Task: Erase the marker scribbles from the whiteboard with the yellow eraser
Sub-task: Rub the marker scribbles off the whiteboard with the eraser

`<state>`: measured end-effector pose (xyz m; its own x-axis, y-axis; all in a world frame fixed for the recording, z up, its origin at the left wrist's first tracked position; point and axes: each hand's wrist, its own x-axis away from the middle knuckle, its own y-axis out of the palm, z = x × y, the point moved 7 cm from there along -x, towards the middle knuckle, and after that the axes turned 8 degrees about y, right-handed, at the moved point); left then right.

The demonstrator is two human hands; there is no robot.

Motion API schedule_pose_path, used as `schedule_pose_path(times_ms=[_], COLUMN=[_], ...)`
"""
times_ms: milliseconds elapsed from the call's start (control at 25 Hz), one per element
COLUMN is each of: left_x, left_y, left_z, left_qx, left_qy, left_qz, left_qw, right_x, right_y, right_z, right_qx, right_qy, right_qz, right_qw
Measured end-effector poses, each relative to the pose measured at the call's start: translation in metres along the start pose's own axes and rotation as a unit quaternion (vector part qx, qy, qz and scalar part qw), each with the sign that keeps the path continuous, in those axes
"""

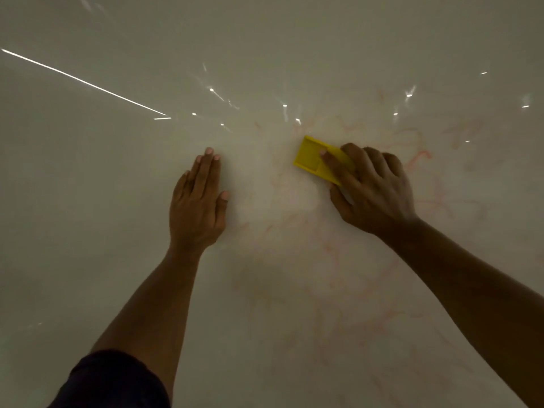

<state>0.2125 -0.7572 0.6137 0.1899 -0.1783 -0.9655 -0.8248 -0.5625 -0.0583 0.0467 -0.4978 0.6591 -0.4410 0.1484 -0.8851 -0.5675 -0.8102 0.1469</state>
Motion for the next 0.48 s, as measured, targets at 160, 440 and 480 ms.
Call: schedule_pose_path(times_ms=[160,440,480], left_x=[0.024,0.027,0.028], left_y=[0.017,0.027,0.026], left_z=[-0.032,-0.041,-0.041], left_qx=[0.045,0.063,0.065], left_qy=[-0.042,-0.018,-0.013], left_qz=[-0.007,0.017,0.021], left_qw=[0.998,0.998,0.998], right_x=[-0.022,-0.036,-0.028], right_y=[0.027,0.052,0.054], right_z=[-0.033,-0.114,-0.128], right_qx=[-0.014,-0.069,-0.083], right_qy=[0.017,0.003,-0.022], right_qz=[-0.001,0.017,0.007], right_qw=[1.0,0.997,0.996])
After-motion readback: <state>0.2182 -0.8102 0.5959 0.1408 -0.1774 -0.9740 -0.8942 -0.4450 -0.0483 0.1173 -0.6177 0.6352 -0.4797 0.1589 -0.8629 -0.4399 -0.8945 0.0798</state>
